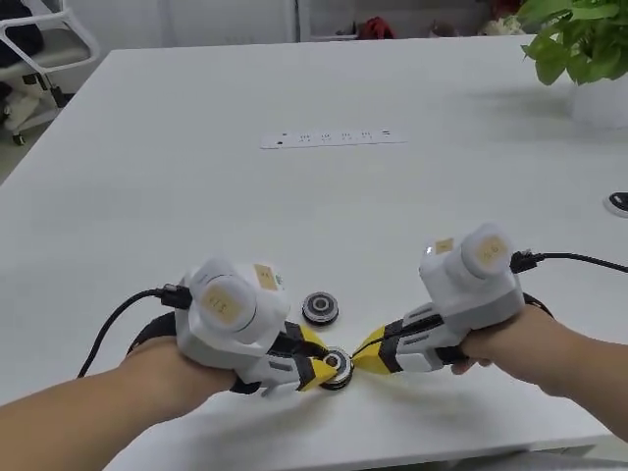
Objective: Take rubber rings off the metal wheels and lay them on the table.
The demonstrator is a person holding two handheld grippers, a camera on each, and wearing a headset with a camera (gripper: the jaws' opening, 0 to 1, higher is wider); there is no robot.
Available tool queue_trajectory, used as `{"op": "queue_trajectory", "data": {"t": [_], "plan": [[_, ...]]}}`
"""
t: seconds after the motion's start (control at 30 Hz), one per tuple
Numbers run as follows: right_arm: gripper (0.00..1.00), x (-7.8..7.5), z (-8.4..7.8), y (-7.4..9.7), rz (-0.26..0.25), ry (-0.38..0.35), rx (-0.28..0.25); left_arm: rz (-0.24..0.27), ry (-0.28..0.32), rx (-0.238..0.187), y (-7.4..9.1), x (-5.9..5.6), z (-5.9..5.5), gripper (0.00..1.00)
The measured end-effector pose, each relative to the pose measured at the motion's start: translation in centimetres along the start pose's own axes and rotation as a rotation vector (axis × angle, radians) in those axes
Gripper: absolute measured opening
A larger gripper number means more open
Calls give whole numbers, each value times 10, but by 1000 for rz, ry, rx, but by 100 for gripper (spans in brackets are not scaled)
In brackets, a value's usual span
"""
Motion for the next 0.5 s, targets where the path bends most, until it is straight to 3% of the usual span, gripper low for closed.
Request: {"op": "queue_trajectory", "data": {"t": [0.1,0.5], "plan": [[0,0,4,2,17,-52,-42,2,0,1,0,0,0,13],[0,2,5,3,35,-89,-64,18,0,8,-1,0,1,13]]}}
Point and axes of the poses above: the centre of the closed fingertips' face, and the gripper's own axes: y roughly backward along the fingers, x roughly to its left, z roughly out of its top, the point moved 5 cm from there along y, roughly backward along the fingers, and after that the axes turned 8 degrees about x, right-handed, at the moved point
